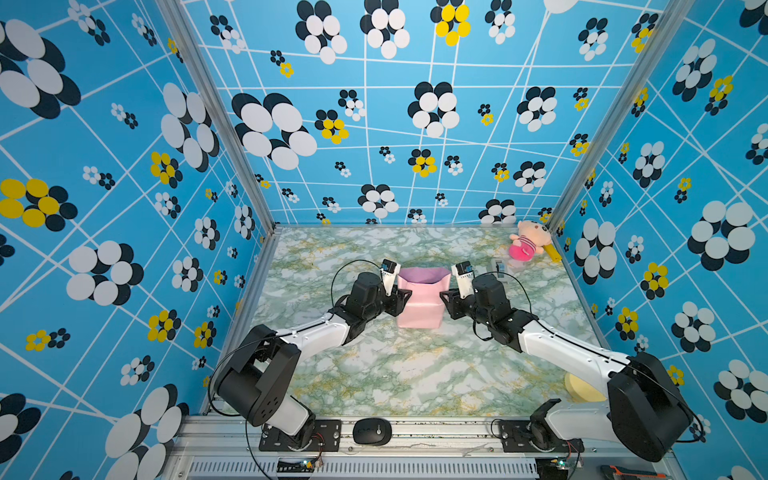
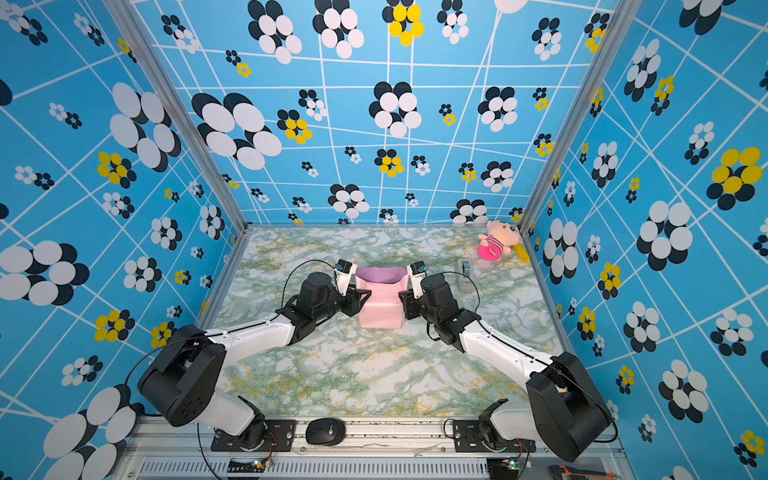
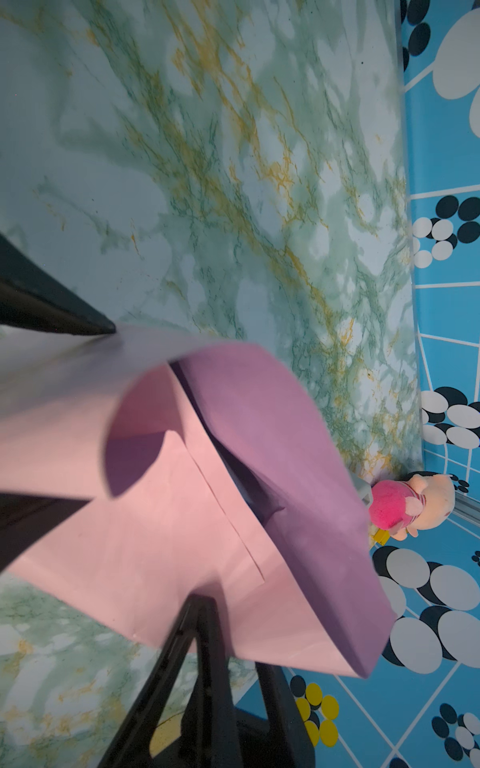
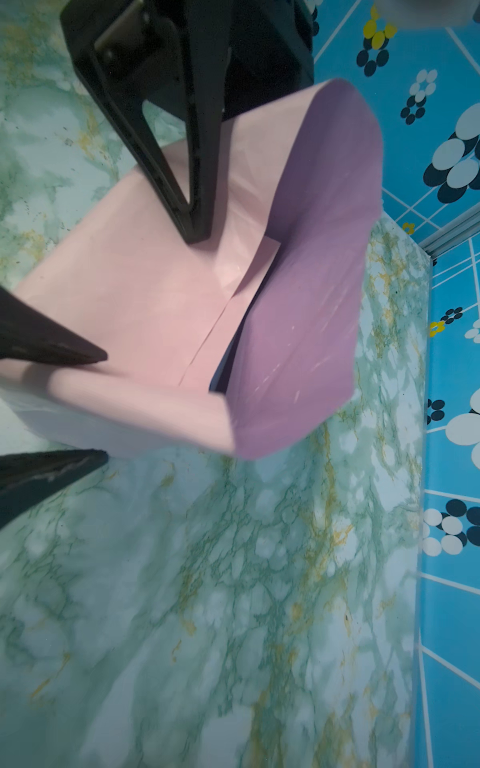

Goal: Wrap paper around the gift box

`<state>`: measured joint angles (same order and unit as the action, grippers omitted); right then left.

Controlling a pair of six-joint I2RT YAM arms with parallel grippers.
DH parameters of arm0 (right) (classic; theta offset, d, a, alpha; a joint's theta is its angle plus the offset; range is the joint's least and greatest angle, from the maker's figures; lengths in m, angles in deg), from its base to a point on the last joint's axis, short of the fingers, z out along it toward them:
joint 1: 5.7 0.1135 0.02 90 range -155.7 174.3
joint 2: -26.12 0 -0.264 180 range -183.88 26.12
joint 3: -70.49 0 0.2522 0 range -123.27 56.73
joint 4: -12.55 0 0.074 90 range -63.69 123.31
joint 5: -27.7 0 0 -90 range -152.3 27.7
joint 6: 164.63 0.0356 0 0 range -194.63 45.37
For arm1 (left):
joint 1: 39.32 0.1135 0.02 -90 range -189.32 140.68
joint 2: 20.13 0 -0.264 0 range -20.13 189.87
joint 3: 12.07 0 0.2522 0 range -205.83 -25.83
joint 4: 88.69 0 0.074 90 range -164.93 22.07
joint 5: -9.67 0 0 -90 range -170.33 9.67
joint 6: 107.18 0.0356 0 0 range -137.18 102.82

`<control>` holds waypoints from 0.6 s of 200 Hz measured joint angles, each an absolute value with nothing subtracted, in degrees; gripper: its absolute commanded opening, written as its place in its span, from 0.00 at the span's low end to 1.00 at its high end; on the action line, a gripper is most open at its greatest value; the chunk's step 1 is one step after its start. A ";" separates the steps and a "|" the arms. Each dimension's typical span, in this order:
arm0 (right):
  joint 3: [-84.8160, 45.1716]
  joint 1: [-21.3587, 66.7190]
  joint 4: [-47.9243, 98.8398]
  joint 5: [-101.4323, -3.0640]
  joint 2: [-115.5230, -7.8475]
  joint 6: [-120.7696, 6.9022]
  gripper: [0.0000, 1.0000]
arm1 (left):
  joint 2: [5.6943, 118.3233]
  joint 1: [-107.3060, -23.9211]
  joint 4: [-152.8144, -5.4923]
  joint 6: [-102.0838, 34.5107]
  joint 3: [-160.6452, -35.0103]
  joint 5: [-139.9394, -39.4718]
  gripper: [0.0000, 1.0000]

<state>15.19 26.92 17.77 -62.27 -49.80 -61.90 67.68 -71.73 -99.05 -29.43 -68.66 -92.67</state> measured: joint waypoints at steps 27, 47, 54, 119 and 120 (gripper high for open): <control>15.24 27.22 17.77 -63.12 -49.59 -61.62 0.24 | 67.68 -71.73 -99.03 -29.37 -68.66 -92.67 0.52; 15.24 27.68 17.10 -63.08 -49.96 -61.20 0.35 | 67.65 -71.73 -99.03 -29.37 -68.66 -92.67 0.52; 15.24 27.90 16.85 -63.05 -50.33 -61.05 0.35 | 67.65 -71.73 -99.03 -29.37 -68.66 -92.67 0.52; 14.69 28.86 15.48 -63.58 -52.30 -60.00 0.18 | 67.65 -71.73 -98.99 -29.34 -68.66 -92.48 0.52; 14.69 28.86 15.48 -63.60 -52.30 -59.98 0.18 | 67.65 -71.73 -98.97 -29.34 -68.66 -92.45 0.52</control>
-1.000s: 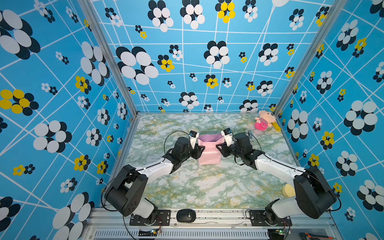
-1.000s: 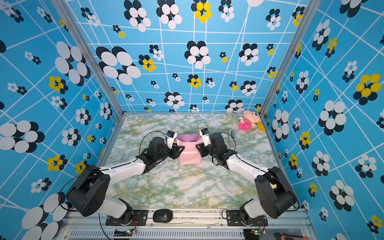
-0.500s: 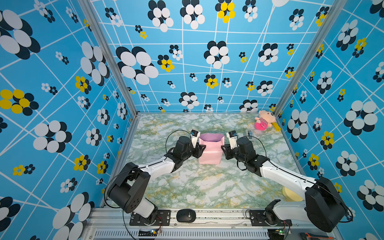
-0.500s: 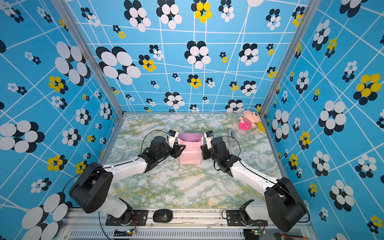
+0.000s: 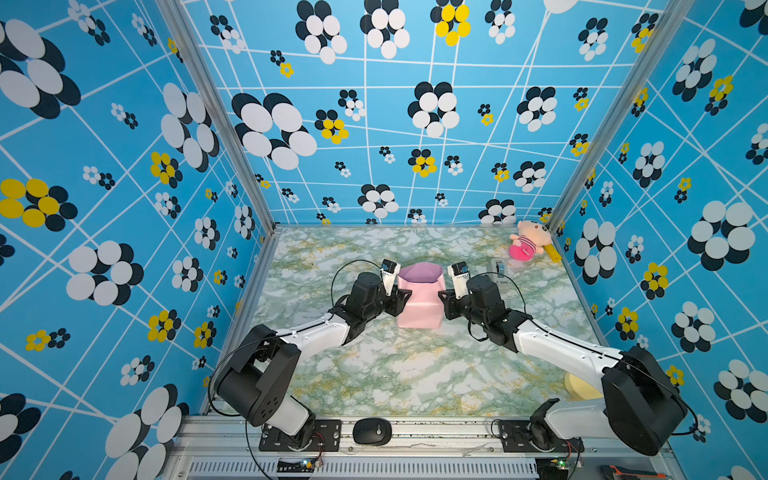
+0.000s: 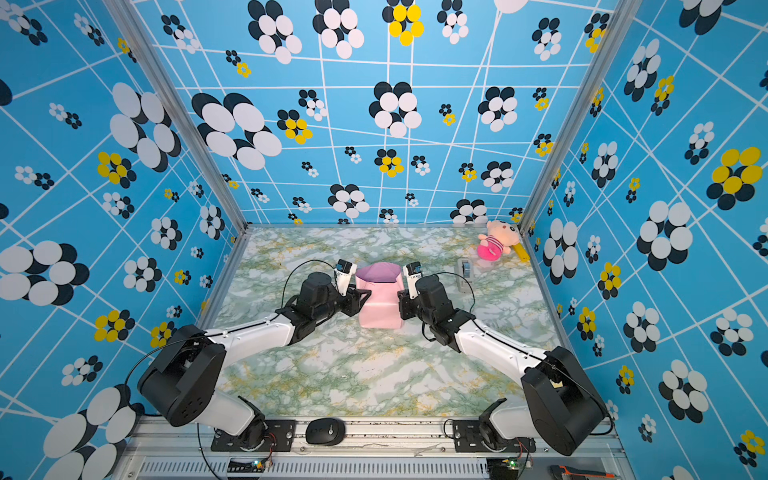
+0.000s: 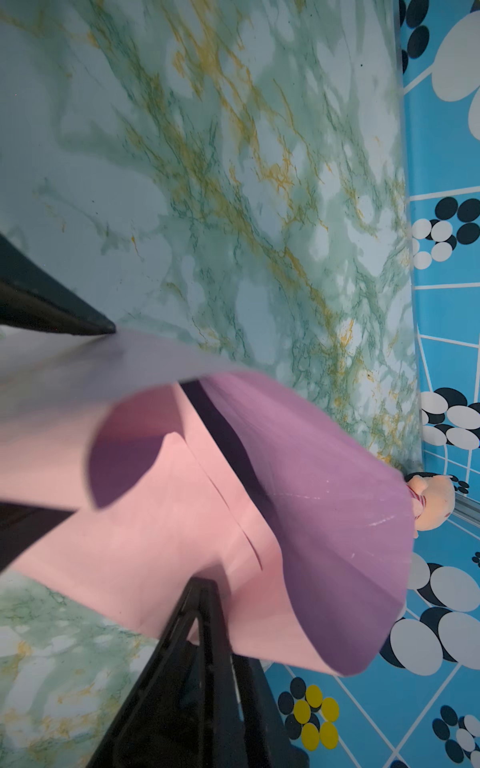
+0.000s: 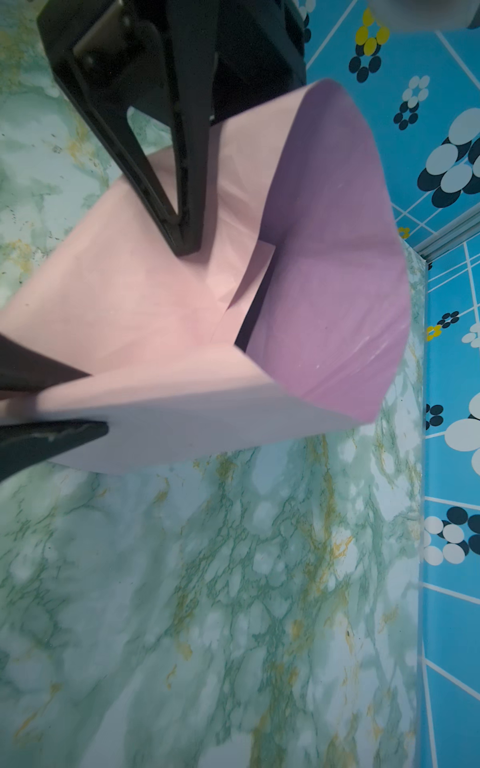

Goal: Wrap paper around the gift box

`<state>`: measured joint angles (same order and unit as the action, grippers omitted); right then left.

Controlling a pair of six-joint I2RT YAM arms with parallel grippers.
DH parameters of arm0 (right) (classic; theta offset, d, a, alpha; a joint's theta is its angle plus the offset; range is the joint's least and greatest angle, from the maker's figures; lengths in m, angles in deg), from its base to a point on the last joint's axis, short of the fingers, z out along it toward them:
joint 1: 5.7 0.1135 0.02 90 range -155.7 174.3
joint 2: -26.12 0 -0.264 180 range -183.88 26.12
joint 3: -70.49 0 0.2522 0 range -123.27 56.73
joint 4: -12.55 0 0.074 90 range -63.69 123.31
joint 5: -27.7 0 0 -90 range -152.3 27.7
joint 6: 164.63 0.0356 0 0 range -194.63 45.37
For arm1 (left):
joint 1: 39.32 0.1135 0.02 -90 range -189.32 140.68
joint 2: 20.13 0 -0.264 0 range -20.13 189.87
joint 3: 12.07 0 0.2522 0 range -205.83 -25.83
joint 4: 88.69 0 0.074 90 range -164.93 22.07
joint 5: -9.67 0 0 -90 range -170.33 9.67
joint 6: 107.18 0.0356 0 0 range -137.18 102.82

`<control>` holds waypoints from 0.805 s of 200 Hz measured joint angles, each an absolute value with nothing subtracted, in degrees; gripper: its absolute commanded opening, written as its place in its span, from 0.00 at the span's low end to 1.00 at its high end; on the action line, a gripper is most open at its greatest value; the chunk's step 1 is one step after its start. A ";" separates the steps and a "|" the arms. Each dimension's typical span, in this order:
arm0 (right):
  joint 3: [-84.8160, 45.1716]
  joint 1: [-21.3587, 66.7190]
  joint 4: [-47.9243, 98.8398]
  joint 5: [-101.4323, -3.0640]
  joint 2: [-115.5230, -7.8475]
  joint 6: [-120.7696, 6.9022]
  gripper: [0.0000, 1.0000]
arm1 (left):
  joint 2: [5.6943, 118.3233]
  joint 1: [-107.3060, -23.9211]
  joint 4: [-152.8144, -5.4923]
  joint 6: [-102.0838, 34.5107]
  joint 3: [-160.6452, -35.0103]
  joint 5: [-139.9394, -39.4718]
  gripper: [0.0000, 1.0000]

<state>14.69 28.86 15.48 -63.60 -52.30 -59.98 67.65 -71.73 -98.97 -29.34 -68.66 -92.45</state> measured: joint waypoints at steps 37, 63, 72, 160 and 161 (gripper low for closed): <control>14.67 28.91 16.42 -64.89 -51.84 -59.54 0.32 | 67.65 -71.73 -98.92 -29.12 -68.70 -92.30 0.52; 14.65 29.06 17.05 -64.85 -51.16 -59.21 0.15 | 67.65 -71.73 -98.75 -29.12 -68.77 -92.28 0.52; 14.58 29.24 17.12 -64.87 -51.14 -58.97 0.13 | 67.65 -71.73 -98.75 -29.12 -68.77 -92.28 0.52; 14.45 30.98 17.16 -64.56 -50.96 -59.34 0.20 | 67.39 -72.10 -97.63 -28.25 -69.14 -91.36 0.52; 14.45 30.98 17.16 -64.54 -50.96 -59.37 0.20 | 67.39 -72.10 -97.63 -28.25 -69.14 -91.36 0.52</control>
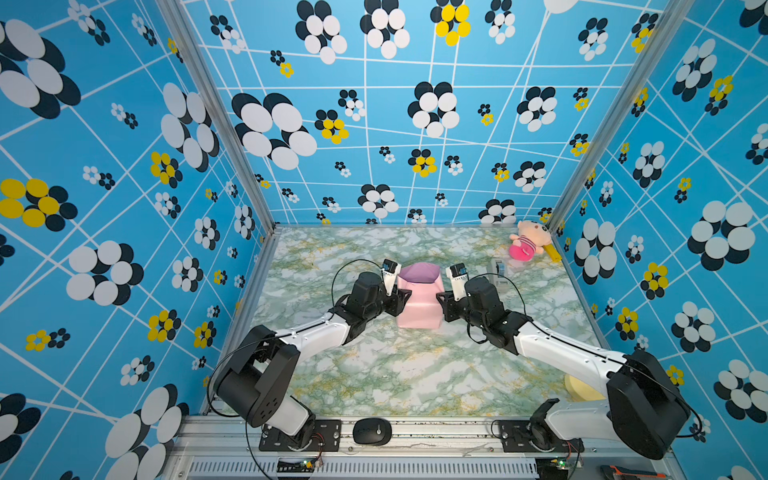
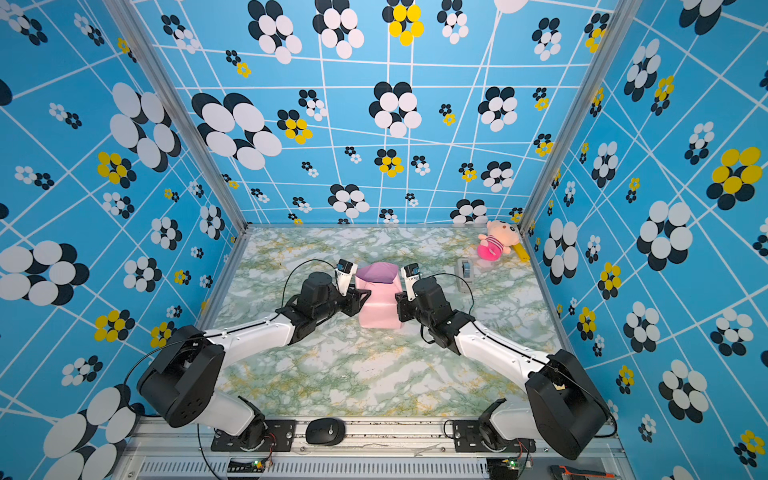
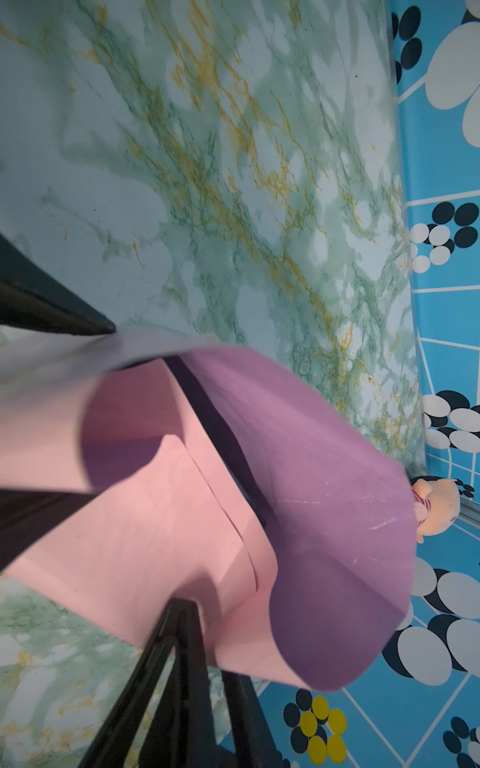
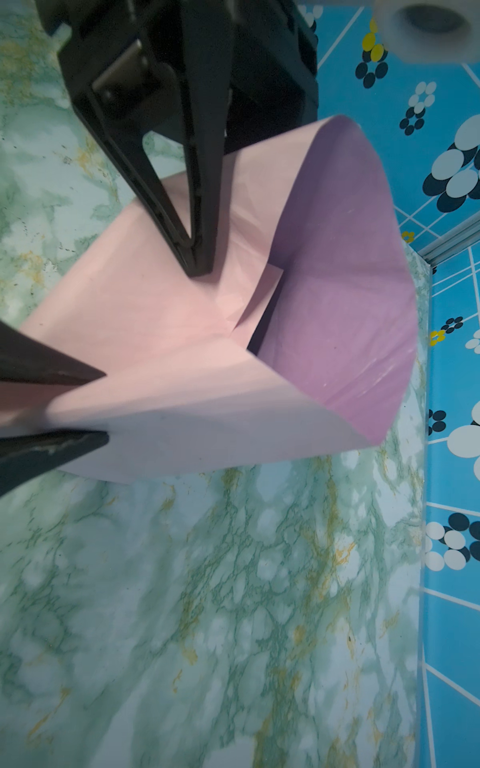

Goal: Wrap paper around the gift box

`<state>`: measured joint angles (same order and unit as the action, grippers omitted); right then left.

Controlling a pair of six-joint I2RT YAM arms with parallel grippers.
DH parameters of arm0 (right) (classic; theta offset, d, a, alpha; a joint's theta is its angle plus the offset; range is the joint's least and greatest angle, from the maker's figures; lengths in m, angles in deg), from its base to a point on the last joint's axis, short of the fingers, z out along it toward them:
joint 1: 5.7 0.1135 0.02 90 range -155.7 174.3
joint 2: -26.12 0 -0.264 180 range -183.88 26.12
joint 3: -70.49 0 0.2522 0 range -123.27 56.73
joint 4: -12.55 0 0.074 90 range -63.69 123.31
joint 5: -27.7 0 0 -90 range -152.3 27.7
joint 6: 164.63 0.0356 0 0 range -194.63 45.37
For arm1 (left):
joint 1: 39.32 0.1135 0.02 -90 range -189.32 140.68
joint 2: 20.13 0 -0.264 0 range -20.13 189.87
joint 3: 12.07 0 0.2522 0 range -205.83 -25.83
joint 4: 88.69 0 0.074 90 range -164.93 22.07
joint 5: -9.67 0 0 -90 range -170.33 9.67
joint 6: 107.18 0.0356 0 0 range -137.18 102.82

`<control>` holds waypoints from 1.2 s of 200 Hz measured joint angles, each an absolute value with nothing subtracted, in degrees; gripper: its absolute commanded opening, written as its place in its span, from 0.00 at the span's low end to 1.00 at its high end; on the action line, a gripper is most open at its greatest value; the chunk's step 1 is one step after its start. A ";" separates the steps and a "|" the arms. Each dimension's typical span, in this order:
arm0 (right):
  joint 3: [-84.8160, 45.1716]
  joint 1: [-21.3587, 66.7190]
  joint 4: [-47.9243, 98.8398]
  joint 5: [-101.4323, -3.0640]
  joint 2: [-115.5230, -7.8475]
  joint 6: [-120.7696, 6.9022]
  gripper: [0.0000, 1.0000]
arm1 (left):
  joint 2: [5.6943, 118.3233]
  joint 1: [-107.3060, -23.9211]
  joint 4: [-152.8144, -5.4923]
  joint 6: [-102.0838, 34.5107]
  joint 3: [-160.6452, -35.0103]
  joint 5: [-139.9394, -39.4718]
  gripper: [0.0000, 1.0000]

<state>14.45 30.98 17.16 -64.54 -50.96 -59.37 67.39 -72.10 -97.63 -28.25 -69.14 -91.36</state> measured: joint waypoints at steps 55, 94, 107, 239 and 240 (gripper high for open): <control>14.45 30.98 17.05 -63.91 -50.98 -59.37 0.15 | 67.39 -72.27 -97.63 -28.08 -69.18 -90.68 0.52; 14.03 31.16 16.64 -61.18 -51.47 -59.19 0.22 | 67.39 -72.84 -97.61 -28.08 -69.20 -90.12 0.52; 13.81 31.49 16.55 -60.02 -51.44 -59.19 0.22 | 67.39 -72.86 -97.61 -28.05 -69.20 -90.07 0.52; 7.67 31.86 16.88 -54.40 -58.92 -53.88 0.21 | 66.63 -73.13 -96.93 -27.59 -69.07 -89.74 0.52; 7.59 31.81 16.90 -54.31 -58.96 -53.68 0.21 | 66.63 -73.13 -96.93 -27.57 -69.07 -89.74 0.52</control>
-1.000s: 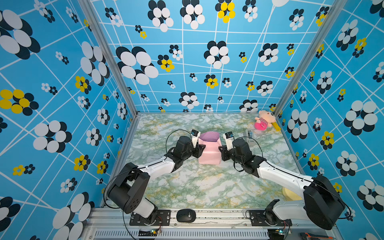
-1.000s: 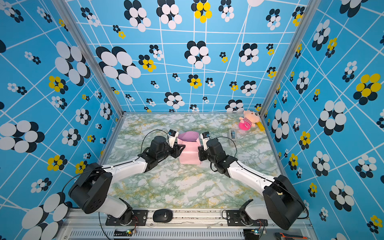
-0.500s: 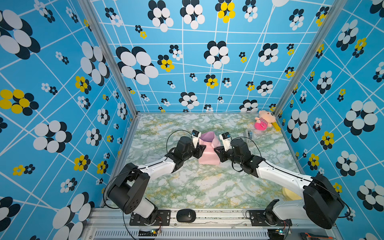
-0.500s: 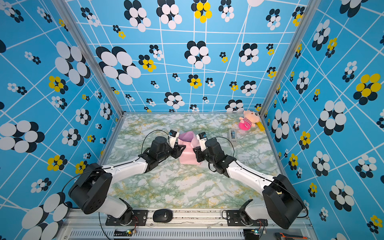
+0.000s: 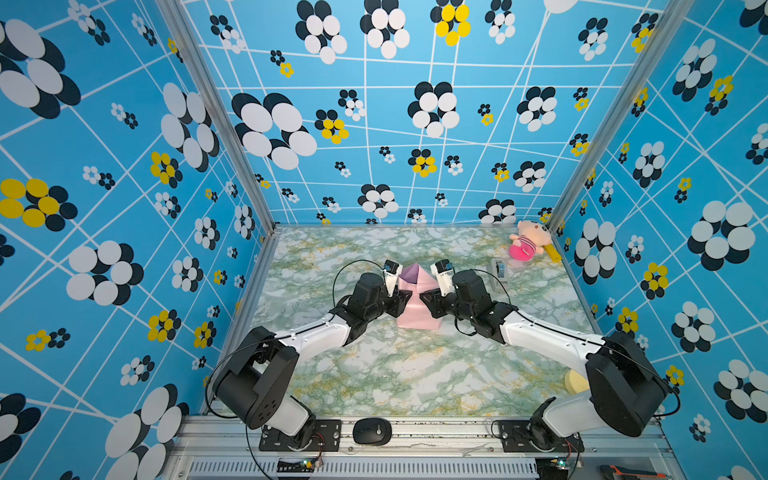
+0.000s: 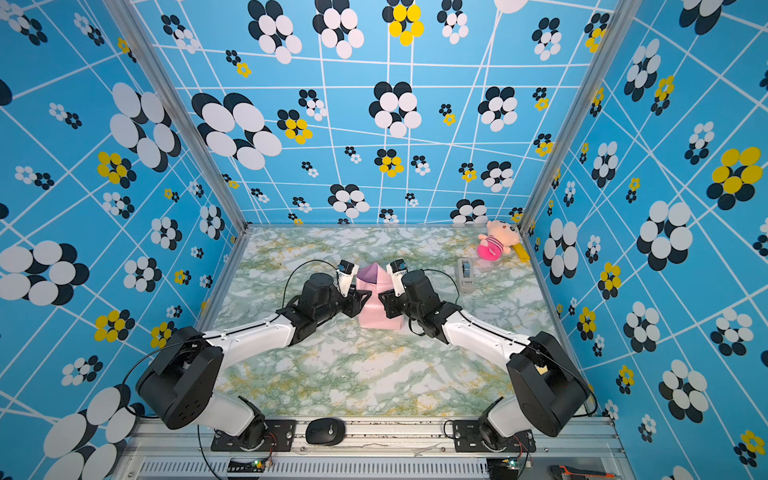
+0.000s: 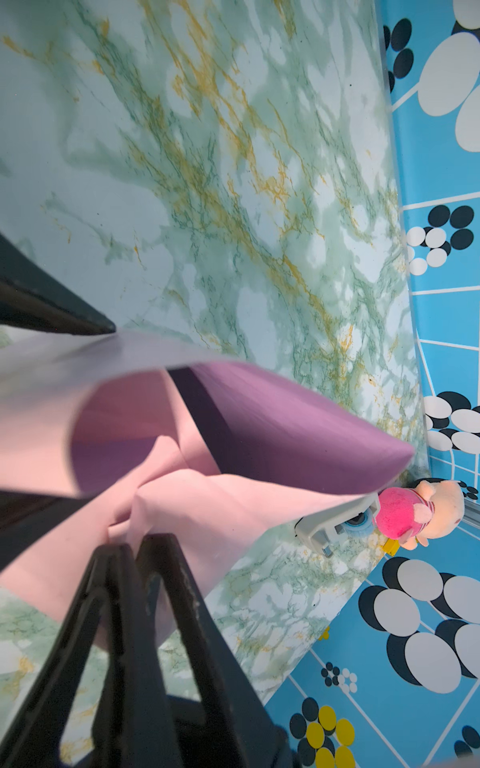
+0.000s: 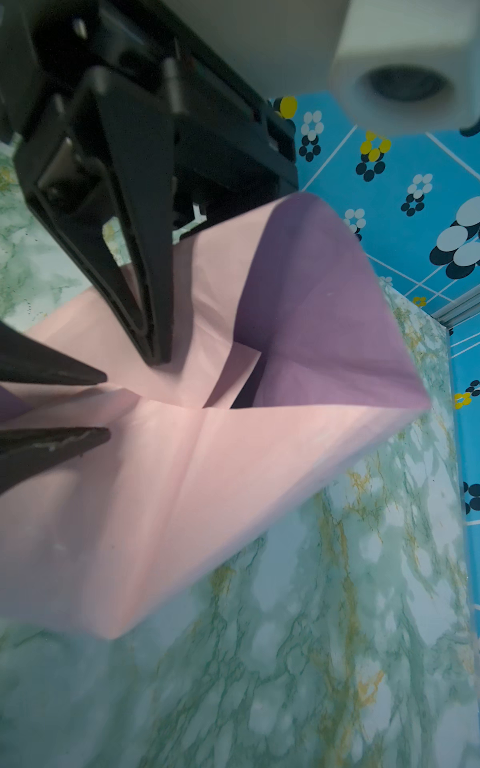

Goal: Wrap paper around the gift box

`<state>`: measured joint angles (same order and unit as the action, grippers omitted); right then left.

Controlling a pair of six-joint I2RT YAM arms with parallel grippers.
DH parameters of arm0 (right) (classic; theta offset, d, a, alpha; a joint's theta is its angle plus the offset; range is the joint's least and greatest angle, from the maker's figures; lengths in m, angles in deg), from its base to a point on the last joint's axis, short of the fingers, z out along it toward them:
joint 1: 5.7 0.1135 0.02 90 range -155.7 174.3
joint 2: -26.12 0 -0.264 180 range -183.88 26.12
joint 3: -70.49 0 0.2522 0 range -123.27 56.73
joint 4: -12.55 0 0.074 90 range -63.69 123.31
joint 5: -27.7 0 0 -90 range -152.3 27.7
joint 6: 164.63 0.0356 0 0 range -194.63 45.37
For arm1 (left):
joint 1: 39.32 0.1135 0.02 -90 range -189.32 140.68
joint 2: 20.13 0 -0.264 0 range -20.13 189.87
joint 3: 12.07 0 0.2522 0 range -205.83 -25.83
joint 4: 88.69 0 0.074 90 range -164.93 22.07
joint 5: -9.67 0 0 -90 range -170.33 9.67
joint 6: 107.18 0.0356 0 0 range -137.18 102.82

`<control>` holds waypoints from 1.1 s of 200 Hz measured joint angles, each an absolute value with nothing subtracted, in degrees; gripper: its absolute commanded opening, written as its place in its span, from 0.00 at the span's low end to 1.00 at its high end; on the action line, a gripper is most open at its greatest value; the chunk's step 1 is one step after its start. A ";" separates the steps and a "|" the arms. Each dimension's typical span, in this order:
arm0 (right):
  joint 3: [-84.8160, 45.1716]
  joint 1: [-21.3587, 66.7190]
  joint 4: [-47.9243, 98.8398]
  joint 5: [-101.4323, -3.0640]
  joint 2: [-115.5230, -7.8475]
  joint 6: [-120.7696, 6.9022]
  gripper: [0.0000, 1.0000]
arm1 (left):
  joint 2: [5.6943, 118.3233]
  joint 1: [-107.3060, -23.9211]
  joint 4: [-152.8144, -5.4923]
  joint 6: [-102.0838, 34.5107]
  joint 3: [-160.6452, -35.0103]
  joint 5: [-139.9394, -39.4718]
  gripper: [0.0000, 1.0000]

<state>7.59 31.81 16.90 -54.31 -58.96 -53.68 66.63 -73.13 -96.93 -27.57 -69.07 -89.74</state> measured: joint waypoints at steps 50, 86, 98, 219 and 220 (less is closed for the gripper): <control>7.19 27.86 16.64 -46.73 -59.36 -46.16 0.25 | 66.54 -73.13 -96.76 -26.94 -69.05 -89.72 0.52; 7.34 23.68 15.32 -42.77 -59.86 -40.37 0.10 | 66.54 -73.13 -96.80 -26.72 -69.01 -89.72 0.52; 7.06 23.62 15.37 -41.74 -60.93 -39.59 0.08 | 66.54 -73.13 -96.80 -26.57 -69.01 -89.72 0.52; 4.42 26.48 17.51 -44.85 -63.44 -42.71 0.05 | 61.95 -73.10 -93.11 -26.79 -67.04 -88.61 0.57; 4.42 26.48 17.51 -44.85 -63.44 -42.73 0.05 | 61.88 -73.10 -93.09 -26.76 -67.02 -88.61 0.57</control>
<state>4.42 26.48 17.51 -44.85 -63.44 -42.73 61.88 -73.10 -93.09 -26.76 -67.02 -88.61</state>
